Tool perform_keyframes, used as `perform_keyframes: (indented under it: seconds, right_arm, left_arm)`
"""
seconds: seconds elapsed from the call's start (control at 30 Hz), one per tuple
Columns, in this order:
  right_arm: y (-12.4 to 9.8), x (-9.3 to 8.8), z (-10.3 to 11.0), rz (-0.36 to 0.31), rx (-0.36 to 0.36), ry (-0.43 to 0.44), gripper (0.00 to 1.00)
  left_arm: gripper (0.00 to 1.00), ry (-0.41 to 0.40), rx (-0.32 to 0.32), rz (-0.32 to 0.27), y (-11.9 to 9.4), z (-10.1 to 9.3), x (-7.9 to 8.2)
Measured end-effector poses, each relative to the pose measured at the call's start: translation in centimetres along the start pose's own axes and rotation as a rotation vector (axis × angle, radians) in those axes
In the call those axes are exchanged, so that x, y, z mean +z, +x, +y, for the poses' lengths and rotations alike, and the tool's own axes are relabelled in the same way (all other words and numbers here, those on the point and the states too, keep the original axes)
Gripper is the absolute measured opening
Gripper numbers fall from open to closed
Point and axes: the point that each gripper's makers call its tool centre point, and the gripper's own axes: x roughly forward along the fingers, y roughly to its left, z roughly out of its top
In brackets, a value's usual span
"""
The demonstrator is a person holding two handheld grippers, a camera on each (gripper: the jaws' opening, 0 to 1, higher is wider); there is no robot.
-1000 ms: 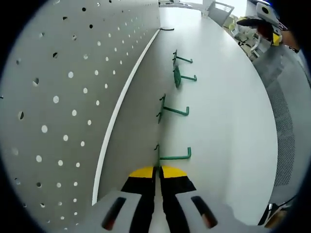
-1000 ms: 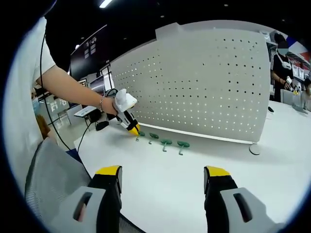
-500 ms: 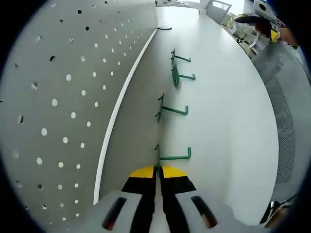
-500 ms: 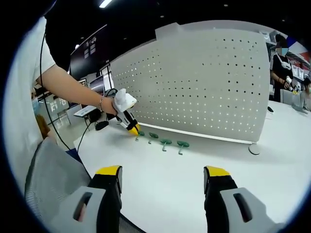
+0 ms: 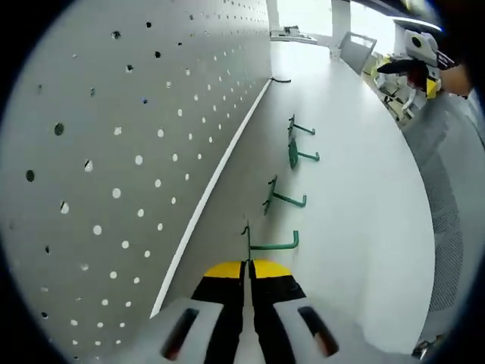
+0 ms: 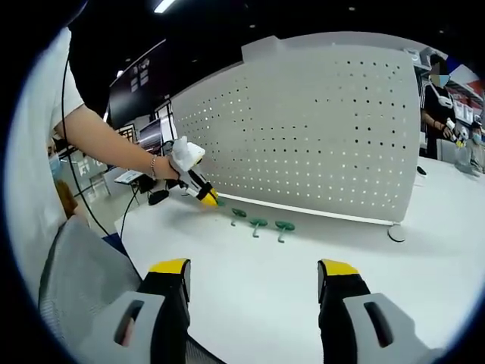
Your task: Insert the hook assembly into the mounting plate slot until the hook locks in place.
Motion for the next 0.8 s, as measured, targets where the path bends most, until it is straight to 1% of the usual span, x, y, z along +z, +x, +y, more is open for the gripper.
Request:
perform_keyframes:
  seconds: [0.1,0.17,0.3,0.4,0.47,0.63,0.73,0.8]
  right_arm:
    - [0.1,0.2,0.1,-0.003,0.004,-0.006,0.66]
    - [0.1,0.4,0.1,-0.006,0.004,-0.01,0.66]
    - [0.0,0.6,0.0,-0.009,0.002,-0.013,0.65]
    - [-0.1,0.7,0.0,-0.013,0.002,-0.014,0.65]
    - [-0.1,0.7,0.0,-0.013,0.002,-0.015,0.65]
    - [-0.1,0.8,0.0,-0.017,0.003,-0.014,0.65]
    - [-0.1,0.9,0.0,-0.021,0.004,-0.012,0.65]
    - [-0.1,0.9,0.0,-0.025,0.004,-0.008,0.65]
  left_arm:
    - [0.02,-0.018,0.001,-0.041,-0.5,0.0,0.6]
    - [0.02,-0.016,0.007,-0.044,-0.7,0.0,0.7]
    - [0.02,-0.025,0.021,-0.082,-1.1,-0.1,1.4]
    - [0.02,-0.023,0.034,-0.094,-1.3,-0.1,1.8]
    - [0.02,-0.037,0.036,-0.111,-1.4,-0.3,2.1]
    - [0.02,-0.041,0.046,-0.147,-1.8,-0.6,2.8]
    - [0.02,-0.048,0.056,-0.164,-2.0,-0.7,3.2]
    - [0.02,-0.064,0.074,-0.179,-2.2,-0.7,3.5]
